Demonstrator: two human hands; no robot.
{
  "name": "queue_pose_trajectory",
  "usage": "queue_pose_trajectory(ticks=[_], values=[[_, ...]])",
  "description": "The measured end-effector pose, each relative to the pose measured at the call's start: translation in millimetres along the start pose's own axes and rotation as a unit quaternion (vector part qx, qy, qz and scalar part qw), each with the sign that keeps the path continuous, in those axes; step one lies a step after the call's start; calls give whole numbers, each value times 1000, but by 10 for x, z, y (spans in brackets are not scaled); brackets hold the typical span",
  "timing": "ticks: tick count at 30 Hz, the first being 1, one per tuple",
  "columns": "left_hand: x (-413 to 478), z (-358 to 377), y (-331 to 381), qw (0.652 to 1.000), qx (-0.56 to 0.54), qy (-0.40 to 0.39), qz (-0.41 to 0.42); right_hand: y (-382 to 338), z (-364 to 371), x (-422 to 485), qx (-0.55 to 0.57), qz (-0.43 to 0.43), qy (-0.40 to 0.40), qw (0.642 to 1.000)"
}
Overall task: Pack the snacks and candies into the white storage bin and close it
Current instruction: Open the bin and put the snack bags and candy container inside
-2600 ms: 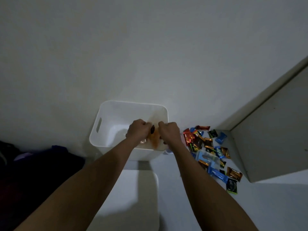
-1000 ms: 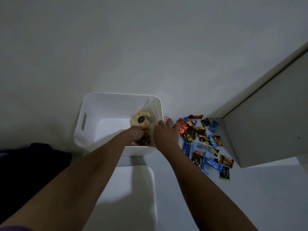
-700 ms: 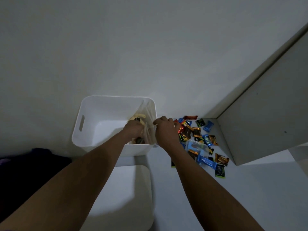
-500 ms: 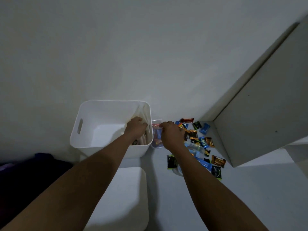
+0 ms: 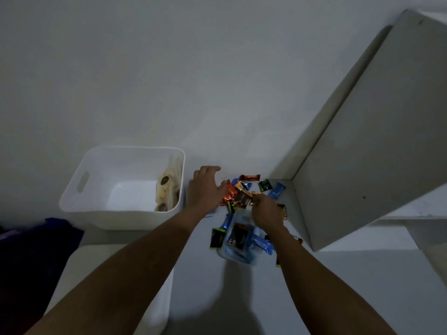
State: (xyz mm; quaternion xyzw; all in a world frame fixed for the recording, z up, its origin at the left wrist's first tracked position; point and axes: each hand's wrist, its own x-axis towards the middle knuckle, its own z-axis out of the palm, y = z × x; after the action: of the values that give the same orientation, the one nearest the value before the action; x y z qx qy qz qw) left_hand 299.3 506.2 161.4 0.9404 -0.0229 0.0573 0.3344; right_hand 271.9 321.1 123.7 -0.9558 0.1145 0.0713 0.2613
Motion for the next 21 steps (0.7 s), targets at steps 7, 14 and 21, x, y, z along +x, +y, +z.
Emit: queue_pose_trajectory(ticks=[7,14,21], values=[[-292,605,-344,982,55,-88,-155,694,123,3,162,146,-54,974],[-176,835,-558,948,41,-65,-310,834,317,163,176,208,-162,948],[25,1055,-799,914,-44,-12,-402,651,315,380,279,154,-144,937]])
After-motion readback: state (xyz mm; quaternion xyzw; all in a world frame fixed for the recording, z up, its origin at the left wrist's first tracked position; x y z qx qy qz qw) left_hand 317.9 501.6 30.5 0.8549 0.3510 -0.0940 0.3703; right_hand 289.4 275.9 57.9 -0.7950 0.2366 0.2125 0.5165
